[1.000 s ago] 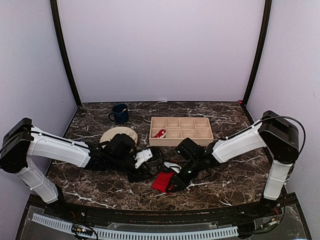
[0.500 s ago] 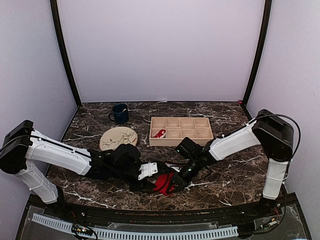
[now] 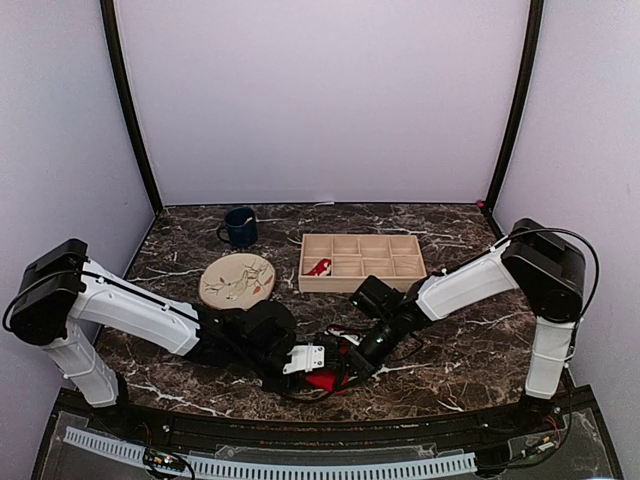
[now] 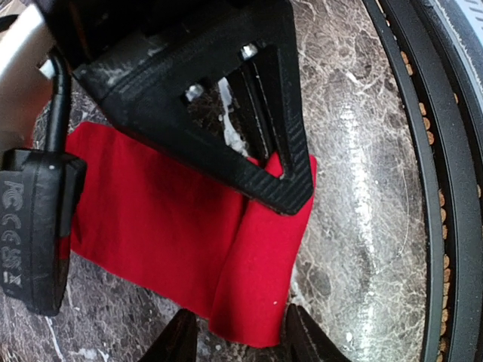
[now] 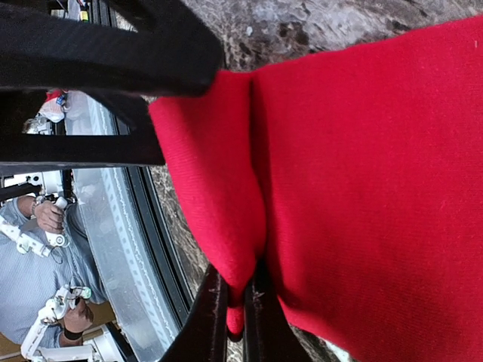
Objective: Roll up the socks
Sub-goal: Roll the sock at the center of the board.
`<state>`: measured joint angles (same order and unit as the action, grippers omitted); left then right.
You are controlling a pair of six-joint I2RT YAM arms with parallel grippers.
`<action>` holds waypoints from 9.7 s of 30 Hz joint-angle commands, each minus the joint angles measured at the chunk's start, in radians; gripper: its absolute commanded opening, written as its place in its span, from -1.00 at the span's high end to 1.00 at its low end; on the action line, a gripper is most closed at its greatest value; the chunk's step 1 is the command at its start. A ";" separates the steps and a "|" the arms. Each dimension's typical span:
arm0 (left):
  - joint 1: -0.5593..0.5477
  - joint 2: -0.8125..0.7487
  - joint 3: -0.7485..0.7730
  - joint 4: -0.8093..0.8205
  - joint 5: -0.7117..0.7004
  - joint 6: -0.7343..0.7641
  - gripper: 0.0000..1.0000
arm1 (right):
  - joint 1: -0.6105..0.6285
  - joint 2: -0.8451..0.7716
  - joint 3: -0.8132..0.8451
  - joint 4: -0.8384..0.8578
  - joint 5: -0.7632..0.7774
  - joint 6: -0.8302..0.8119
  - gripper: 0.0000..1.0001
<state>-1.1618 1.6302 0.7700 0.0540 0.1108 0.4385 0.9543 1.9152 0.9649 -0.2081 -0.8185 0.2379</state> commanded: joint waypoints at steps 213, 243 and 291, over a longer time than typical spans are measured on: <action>0.338 0.206 0.244 -0.507 0.422 -0.245 0.13 | 0.263 -0.221 -0.152 0.232 0.774 -0.190 0.96; 0.352 -0.543 -0.367 0.540 -0.172 -0.802 -0.98 | 0.219 -0.203 -0.095 0.169 0.696 -0.224 0.96; 0.021 -0.293 -0.089 -0.118 -0.233 -0.387 -0.64 | -0.003 -0.006 0.068 0.061 0.006 0.022 0.95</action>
<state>-1.1107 1.3033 0.6403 0.0139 -0.0959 -0.0345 0.9661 1.8896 1.0275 -0.1772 -0.7502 0.2241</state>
